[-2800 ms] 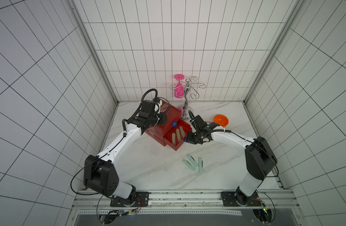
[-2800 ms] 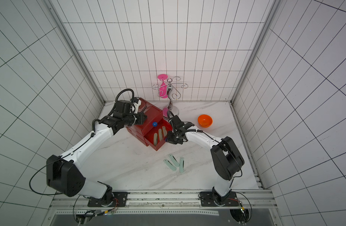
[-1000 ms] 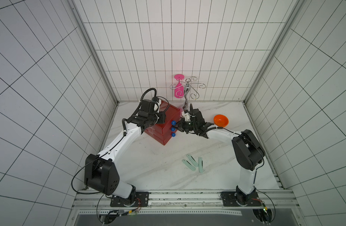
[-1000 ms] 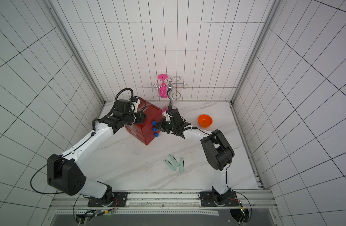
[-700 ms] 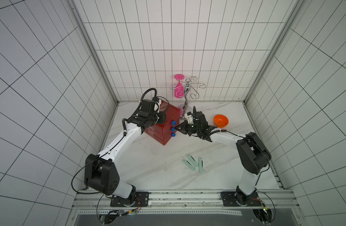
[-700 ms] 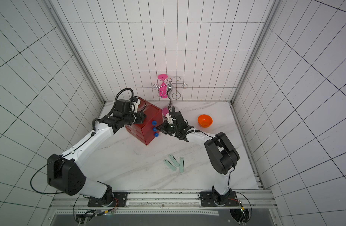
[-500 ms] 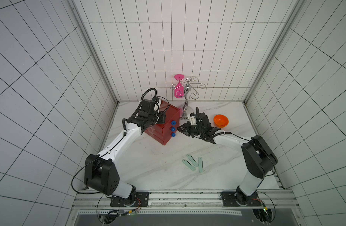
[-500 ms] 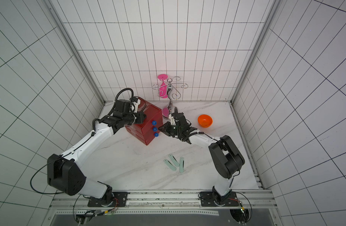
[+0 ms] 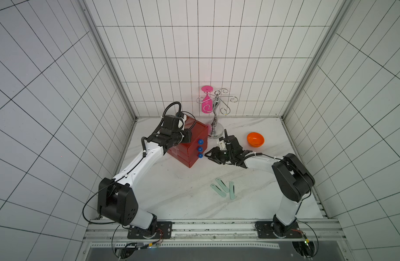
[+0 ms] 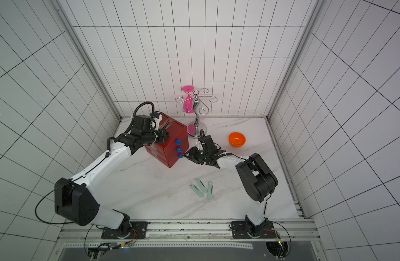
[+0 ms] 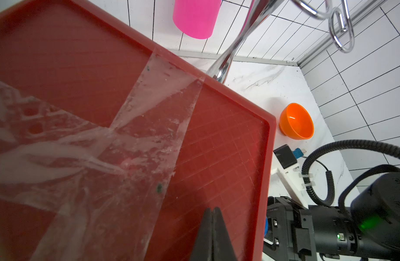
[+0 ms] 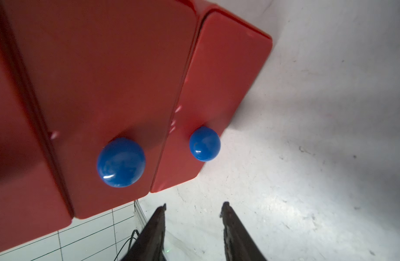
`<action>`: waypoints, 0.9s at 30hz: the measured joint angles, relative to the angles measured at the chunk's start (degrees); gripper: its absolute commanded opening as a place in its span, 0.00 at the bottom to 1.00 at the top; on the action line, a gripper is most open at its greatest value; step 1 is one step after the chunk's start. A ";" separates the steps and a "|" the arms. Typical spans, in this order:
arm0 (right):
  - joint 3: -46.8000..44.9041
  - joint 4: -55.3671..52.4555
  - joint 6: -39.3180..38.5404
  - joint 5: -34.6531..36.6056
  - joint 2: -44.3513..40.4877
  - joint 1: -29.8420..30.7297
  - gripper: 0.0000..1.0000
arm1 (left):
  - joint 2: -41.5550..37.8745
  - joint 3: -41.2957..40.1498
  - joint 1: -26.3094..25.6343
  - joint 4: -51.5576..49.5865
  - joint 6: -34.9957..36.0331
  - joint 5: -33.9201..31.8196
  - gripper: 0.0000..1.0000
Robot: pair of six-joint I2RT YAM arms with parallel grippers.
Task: Place the fruit knives into the drawer by color
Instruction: Open the drawer in the storage box.
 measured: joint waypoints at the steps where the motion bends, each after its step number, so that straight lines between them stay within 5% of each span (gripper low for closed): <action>1: 0.00 0.00 -0.07 -0.09 0.50 0.00 0.45 | 0.00 0.00 0.00 0.00 0.00 0.00 0.00; 27: 0.07 13.90 4.33 -3.93 11.19 0.13 0.47 | 0.04 0.07 0.00 -0.02 0.00 0.02 0.00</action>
